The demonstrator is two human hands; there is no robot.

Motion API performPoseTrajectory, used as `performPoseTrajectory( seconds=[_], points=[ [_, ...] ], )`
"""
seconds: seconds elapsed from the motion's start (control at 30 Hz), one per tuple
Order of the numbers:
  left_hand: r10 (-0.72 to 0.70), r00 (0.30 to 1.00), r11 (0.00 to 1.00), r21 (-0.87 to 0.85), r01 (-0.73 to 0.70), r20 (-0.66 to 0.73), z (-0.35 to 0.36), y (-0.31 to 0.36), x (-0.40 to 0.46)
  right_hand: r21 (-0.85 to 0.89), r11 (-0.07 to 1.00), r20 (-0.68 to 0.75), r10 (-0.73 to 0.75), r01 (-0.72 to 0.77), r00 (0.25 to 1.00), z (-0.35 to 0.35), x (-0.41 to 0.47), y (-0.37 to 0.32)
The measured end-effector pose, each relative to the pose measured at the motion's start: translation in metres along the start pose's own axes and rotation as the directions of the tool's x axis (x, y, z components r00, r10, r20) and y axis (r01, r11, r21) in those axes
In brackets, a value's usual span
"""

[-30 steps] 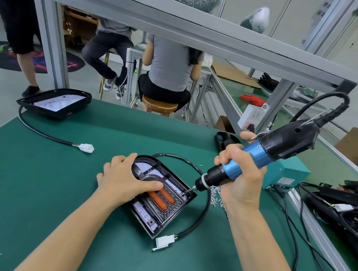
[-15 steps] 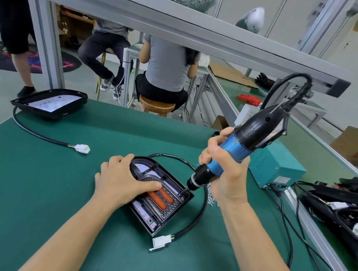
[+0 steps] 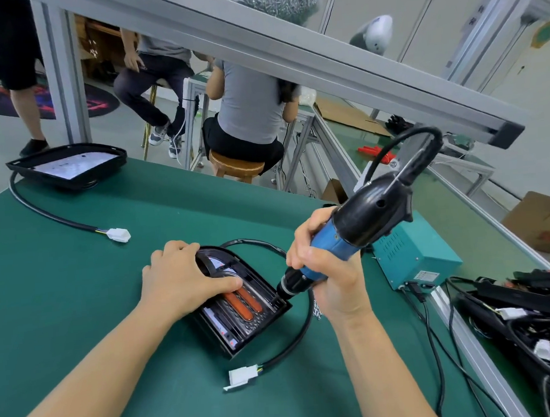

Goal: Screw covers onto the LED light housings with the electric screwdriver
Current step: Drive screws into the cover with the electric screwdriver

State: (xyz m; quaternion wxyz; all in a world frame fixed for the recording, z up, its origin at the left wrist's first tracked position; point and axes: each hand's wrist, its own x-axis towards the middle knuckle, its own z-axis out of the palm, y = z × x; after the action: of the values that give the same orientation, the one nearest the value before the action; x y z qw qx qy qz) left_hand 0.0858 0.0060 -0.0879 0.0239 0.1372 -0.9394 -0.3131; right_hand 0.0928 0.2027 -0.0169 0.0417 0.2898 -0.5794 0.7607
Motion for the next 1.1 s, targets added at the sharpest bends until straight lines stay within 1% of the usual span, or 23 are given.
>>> performPoseTrajectory(
  seconds=[0.1, 0.13, 0.2, 0.23, 0.3, 0.33, 0.4, 0.47, 0.57, 0.6, 0.63, 0.67, 0.7, 0.73, 0.77, 0.8, 0.83, 0.87, 0.93, 0.97, 1.0, 1.1],
  points=[
    [0.003, 1.0, 1.0, 0.0, -0.003, -0.02, 0.0, 0.0, -0.001, -0.036, 0.999, -0.004, -0.004, 0.004, 1.0, 0.001, -0.003, -0.001],
    [0.007, 1.0, 1.0, -0.001, -0.007, -0.028, 0.001, 0.0, -0.001, -0.035, 0.999, -0.028, -0.005, 0.004, 1.0, 0.003, -0.004, -0.001],
    [0.002, 0.999, 0.999, -0.032, -0.004, -0.036, 0.001, -0.003, -0.002, -0.001, 0.999, -0.127, -0.032, 0.032, 0.991, 0.005, -0.004, -0.002],
    [-0.006, 0.999, 0.997, -0.078, 0.003, -0.042, 0.001, -0.005, -0.005, 0.026, 0.997, -0.202, -0.06, 0.066, 0.978, 0.006, -0.004, -0.004],
    [-0.029, 0.996, 0.971, -0.24, 0.008, -0.084, 0.002, -0.011, -0.013, 0.075, 0.985, -0.359, -0.118, 0.155, 0.926, 0.003, -0.003, -0.01],
    [-0.04, 0.992, 0.948, -0.319, 0.0, -0.116, 0.004, -0.015, -0.018, 0.087, 0.976, -0.417, -0.147, 0.2, 0.897, -0.001, -0.003, -0.015],
    [-0.052, 0.981, 0.918, -0.396, -0.026, -0.187, 0.007, -0.021, -0.024, 0.08, 0.959, -0.497, -0.197, 0.271, 0.845, -0.011, -0.003, -0.027],
    [-0.071, 0.96, 0.918, -0.395, -0.043, -0.269, 0.01, -0.025, -0.025, 0.057, 0.947, -0.552, -0.235, 0.317, 0.8, -0.022, -0.006, -0.04],
    [-0.082, 0.917, 0.963, -0.268, -0.028, -0.389, 0.012, -0.018, -0.028, 0.012, 0.942, -0.602, -0.261, 0.335, 0.755, -0.039, -0.018, -0.054],
    [-0.045, 0.894, 0.98, -0.193, -0.047, -0.445, 0.014, -0.013, -0.032, -0.01, 0.943, -0.611, -0.268, 0.331, 0.745, -0.044, -0.024, -0.057],
    [0.039, 0.86, 0.99, -0.1, -0.104, -0.509, 0.015, -0.005, -0.035, -0.027, 0.945, -0.62, -0.272, 0.327, 0.736, -0.049, -0.03, -0.059],
    [0.162, 0.806, 0.98, 0.0, -0.197, -0.569, 0.016, 0.005, -0.039, -0.038, 0.946, -0.631, -0.274, 0.323, 0.726, -0.053, -0.035, -0.06],
    [0.301, 0.731, 0.945, 0.091, -0.313, -0.613, 0.018, 0.018, -0.042, -0.048, 0.947, -0.644, -0.273, 0.318, 0.714, -0.057, -0.041, -0.061],
    [0.431, 0.658, 0.888, 0.161, -0.43, -0.617, 0.019, 0.034, -0.045, -0.055, 0.948, -0.657, -0.272, 0.314, 0.703, -0.06, -0.045, -0.061],
    [0.537, 0.621, 0.824, 0.195, -0.533, -0.571, 0.021, 0.052, -0.046, -0.061, 0.949, -0.669, -0.268, 0.309, 0.693, -0.062, -0.049, -0.061],
    [0.625, 0.627, 0.765, 0.209, -0.609, -0.464, 0.025, 0.072, -0.047, -0.065, 0.95, -0.681, -0.265, 0.304, 0.682, -0.064, -0.052, -0.062],
    [0.686, 0.661, 0.726, 0.224, -0.65, -0.306, 0.031, 0.091, -0.047, -0.067, 0.952, -0.692, -0.261, 0.3, 0.673, -0.066, -0.055, -0.062],
    [0.696, 0.703, 0.714, 0.24, -0.658, -0.143, 0.041, 0.106, -0.045, -0.06, 0.954, -0.698, -0.251, 0.295, 0.671, -0.066, -0.056, -0.061],
    [0.629, 0.772, 0.716, 0.32, -0.62, 0.088, 0.065, 0.127, -0.042, -0.043, 0.955, -0.703, -0.237, 0.293, 0.67, -0.067, -0.06, -0.062],
    [0.585, 0.796, 0.713, 0.369, -0.596, 0.156, 0.073, 0.133, -0.041, -0.043, 0.956, -0.704, -0.234, 0.29, 0.67, -0.068, -0.062, -0.062],
    [0.556, 0.812, 0.709, 0.408, -0.576, 0.179, 0.08, 0.137, -0.041, -0.046, 0.957, -0.7, -0.235, 0.285, 0.674, -0.068, -0.064, -0.063],
    [0.522, 0.834, 0.704, 0.462, -0.539, 0.178, 0.091, 0.141, -0.043, -0.061, 0.96, -0.687, -0.239, 0.274, 0.686, -0.068, -0.067, -0.065]
  ],
)
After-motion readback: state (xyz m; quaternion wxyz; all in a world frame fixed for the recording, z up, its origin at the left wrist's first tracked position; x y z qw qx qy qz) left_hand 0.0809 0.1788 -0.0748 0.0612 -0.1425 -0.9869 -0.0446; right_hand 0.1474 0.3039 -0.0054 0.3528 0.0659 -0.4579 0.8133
